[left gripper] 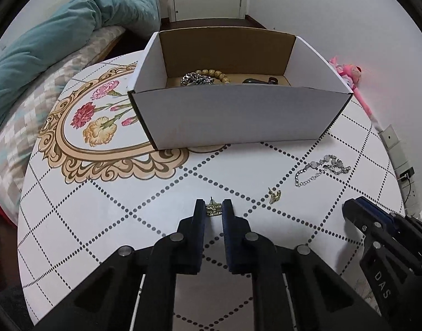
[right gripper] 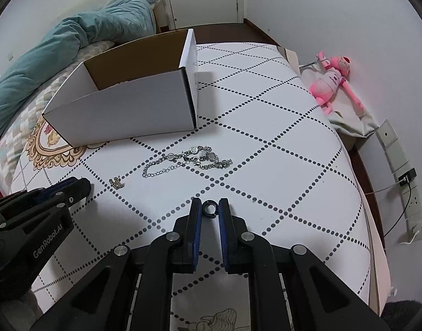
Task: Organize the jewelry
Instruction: 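Carry the earring and ring into the white box and open both tools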
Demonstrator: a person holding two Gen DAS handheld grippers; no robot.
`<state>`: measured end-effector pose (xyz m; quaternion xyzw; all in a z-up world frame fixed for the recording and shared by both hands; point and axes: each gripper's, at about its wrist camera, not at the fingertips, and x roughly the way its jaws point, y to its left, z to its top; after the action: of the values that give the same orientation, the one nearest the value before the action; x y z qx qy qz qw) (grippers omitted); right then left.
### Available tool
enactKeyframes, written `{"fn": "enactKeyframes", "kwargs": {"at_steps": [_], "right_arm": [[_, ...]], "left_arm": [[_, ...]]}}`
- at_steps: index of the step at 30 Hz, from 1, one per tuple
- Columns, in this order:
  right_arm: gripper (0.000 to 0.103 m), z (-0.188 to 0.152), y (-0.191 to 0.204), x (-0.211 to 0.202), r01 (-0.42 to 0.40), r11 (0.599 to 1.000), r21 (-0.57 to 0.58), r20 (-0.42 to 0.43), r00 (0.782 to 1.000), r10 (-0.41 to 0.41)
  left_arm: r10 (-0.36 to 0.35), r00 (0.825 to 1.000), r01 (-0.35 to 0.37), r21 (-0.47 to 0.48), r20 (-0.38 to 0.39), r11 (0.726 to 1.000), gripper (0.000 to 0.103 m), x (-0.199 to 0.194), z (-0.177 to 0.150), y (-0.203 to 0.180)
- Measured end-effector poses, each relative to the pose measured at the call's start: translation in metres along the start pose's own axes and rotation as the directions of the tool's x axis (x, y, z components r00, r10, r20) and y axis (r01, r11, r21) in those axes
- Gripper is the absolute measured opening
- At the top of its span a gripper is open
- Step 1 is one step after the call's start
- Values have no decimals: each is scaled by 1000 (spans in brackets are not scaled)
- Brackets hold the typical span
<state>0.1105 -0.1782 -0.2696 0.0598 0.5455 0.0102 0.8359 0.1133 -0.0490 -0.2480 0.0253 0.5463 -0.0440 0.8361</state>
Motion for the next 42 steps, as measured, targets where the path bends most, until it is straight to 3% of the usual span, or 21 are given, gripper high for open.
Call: {"fn": "enactKeyframes", "kwargs": {"at_steps": [5, 11, 16, 20, 27, 30, 33, 35, 36, 40, 42], "right_arm": [[13, 3, 0, -4, -17, 1000, 10, 2, 1000, 17], [13, 16, 4, -26, -75, 997, 23, 28, 997, 74], [13, 54, 9, -52, -150, 988, 30, 67, 987, 148], [13, 100, 17, -60, -196, 981, 2, 79, 978, 195], [13, 164, 38, -10, -209, 976, -56, -79, 976, 204], [14, 175, 43, 14, -179, 981, -74, -167, 972, 165], [18, 180, 41, 27, -155, 986, -68, -217, 967, 137], [39, 182, 37, 27, -148, 987, -65, -202, 970, 133], [41, 182, 36, 25, -158, 986, -60, -197, 970, 143], [43, 183, 34, 14, -126, 990, -68, -155, 981, 115], [44, 182, 33, 8, -92, 993, -80, -131, 988, 81]], "left_arm": [[-27, 1000, 27, -19, -5, 999, 9, -6, -4, 3], [-106, 994, 107, -46, 24, 993, 9, -40, 6, 5], [-167, 983, 171, -47, 80, 984, 9, -74, 51, 12], [-151, 982, 153, -9, 117, 988, 9, -82, 99, 19], [-147, 989, 147, -19, 23, 989, 10, -46, 154, 36], [-96, 995, 95, -57, -12, 994, 11, -34, 163, 43], [-72, 997, 72, -63, -12, 995, 25, -29, 167, 49], [-46, 999, 45, -62, -7, 997, 65, -29, 169, 51], [-22, 1000, 22, -62, 3, 998, 71, -29, 168, 52], [24, 1000, -23, -66, 10, 998, 73, -27, 162, 56], [39, 999, -39, -72, -5, 997, 80, -23, 158, 58]]}}
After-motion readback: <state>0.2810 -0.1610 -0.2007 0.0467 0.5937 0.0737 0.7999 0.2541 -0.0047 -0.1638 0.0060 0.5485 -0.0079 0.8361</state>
